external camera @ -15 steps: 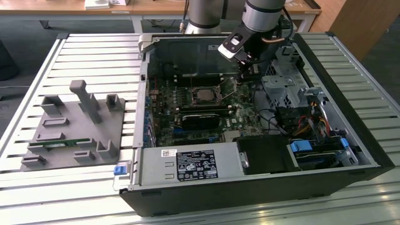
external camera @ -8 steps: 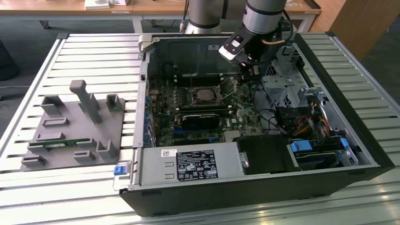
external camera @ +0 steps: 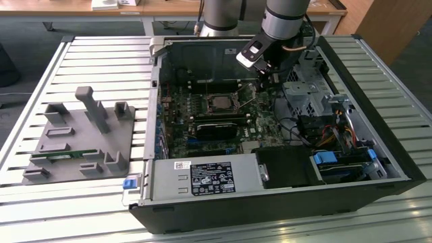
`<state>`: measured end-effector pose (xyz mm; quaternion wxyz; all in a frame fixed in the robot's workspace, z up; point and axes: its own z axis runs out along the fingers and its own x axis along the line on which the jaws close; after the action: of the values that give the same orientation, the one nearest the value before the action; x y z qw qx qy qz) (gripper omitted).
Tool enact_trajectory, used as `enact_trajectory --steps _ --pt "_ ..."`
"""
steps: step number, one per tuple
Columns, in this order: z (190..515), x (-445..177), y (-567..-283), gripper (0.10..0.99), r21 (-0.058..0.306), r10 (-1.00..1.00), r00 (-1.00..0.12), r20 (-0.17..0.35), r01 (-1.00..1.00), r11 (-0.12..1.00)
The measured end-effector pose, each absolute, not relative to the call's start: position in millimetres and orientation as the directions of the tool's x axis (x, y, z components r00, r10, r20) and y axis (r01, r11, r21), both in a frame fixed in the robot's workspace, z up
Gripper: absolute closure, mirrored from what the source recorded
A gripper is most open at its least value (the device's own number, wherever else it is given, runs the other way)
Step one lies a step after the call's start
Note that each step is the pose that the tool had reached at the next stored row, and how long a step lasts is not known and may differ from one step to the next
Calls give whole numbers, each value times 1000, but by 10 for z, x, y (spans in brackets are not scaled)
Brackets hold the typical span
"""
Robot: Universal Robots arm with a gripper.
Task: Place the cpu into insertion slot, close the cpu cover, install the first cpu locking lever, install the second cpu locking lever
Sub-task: 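Close the cpu cover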
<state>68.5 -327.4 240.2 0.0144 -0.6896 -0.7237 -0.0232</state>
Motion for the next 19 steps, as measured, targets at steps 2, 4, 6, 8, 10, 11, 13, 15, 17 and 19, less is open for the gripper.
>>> enact_trajectory --steps 2,4,6,8,10,11,13,15,17,19 --pt "2394 685 -3274 980 13 997 -48 53 999 48" --pt "2395 685 -3272 980 9 997 -48 53 999 48" --pt "2394 681 -3271 980 5 997 -48 54 999 48" --pt "2394 675 -3270 980 1 997 -48 55 999 48" --pt "2394 664 -3269 980 -3 997 -47 55 999 48" --pt "2394 654 -3268 980 -4 997 -48 55 999 48" --pt "2394 629 -3268 980 -4 997 -47 55 999 48" --pt "2394 596 -3267 980 -4 997 -48 55 999 48" --pt "2394 550 -3266 980 -4 997 -48 55 999 48" --pt "2394 504 -3266 980 -4 997 -48 55 999 48"
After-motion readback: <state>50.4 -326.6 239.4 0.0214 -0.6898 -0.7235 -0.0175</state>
